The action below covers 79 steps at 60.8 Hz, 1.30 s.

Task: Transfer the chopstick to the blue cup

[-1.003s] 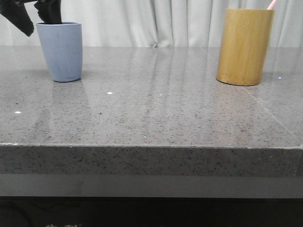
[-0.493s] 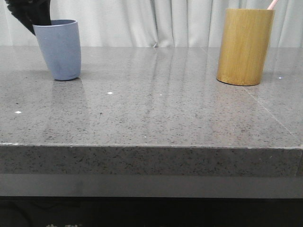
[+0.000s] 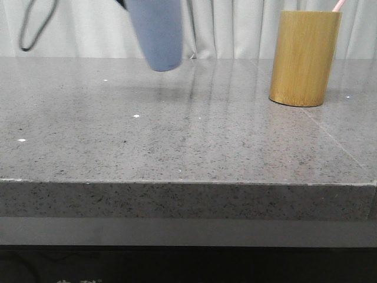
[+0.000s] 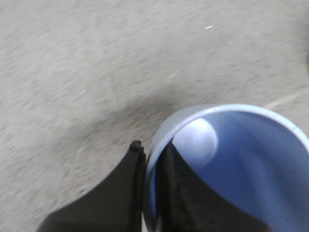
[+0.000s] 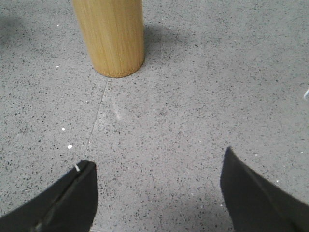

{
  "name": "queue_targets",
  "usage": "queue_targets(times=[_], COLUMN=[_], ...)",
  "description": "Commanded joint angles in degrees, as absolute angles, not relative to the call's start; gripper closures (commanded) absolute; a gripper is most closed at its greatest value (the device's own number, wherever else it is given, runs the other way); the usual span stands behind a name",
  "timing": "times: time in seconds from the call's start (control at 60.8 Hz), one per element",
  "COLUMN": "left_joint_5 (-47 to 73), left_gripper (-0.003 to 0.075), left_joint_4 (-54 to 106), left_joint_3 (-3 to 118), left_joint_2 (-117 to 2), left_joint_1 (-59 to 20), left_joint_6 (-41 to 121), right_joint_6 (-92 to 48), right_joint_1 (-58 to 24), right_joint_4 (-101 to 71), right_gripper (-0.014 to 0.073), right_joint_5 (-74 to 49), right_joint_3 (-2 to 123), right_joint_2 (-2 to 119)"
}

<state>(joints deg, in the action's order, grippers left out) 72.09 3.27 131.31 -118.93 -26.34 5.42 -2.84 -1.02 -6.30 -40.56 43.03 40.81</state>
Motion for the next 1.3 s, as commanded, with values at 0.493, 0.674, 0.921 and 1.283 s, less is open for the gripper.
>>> queue_targets(times=[0.493,0.674,0.921,1.283], left_joint_5=[68.93,69.37,69.53,67.83], left_gripper=[0.0739,0.0731,0.0527,0.0449], left_joint_4=[3.34,3.34,3.34,3.56], left_joint_3=[135.15,135.15,135.15,135.15], left_joint_2=[-121.22,-121.22,-121.22,-119.60], left_joint_1=[-31.44,-31.44,-31.44,-31.44], left_joint_6=[5.23,5.23,5.23,5.23], right_joint_6=[-2.77,-2.77,-2.77,-2.77], right_joint_1=[-0.95,-0.95,-0.95,-0.95], right_joint_4=[-6.32,-6.32,-6.32,-6.32], right_gripper=[0.0045,0.0045,0.0045,0.0045], right_joint_5=[-36.99,-36.99,-36.99,-36.88], right_joint_3=[44.95,44.95,44.95,44.95], right_joint_2=[41.06,41.06,41.06,41.06])
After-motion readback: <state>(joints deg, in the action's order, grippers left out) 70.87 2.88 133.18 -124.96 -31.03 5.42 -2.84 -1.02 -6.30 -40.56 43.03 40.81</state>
